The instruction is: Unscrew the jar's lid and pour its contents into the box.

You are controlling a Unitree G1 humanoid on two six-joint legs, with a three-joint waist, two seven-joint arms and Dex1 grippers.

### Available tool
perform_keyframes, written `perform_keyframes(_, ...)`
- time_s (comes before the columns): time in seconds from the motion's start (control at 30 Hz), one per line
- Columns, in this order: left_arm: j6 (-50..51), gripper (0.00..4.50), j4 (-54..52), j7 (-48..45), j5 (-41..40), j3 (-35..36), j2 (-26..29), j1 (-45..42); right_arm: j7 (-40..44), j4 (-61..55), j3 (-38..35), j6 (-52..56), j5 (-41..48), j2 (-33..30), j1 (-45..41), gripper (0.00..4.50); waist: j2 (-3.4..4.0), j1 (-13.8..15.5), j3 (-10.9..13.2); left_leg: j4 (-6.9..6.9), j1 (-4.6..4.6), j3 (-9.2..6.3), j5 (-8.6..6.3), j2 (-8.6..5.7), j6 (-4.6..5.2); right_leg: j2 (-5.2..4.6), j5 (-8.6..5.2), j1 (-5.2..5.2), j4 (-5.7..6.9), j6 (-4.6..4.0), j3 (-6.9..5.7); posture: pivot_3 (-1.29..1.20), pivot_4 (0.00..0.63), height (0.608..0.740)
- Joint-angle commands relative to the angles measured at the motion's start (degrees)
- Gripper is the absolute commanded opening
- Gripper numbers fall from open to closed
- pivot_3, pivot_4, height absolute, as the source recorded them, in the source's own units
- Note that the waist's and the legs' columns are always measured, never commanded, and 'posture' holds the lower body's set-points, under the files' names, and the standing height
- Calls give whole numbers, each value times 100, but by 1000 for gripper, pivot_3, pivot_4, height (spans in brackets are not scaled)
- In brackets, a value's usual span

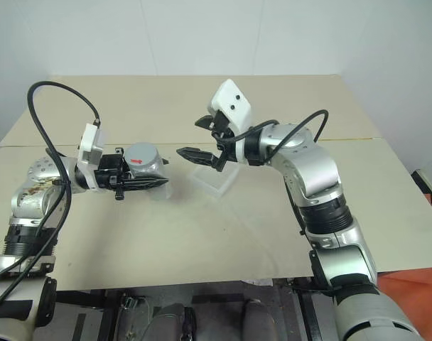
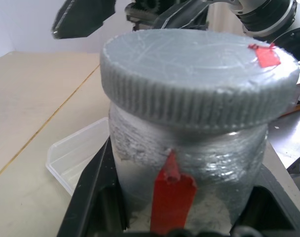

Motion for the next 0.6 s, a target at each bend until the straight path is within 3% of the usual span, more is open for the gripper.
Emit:
perform_keyframes(0.03,-129,1941,26,-31,17,10,-14,-176,166,-434,-287,25,369,26,-38,4476,0,-1,0,0,0,0,0,0,0,0,0,0,0,0,0,0,150,740)
perform_keyframes(0.6,-114,1941,-24,-60,21,-71,-31,-225,-231,-668,122,251,475,890,-159,4476,0,-9,0,1,1,0,0,0,-1,0,0,0,3,0,0,0,150,740)
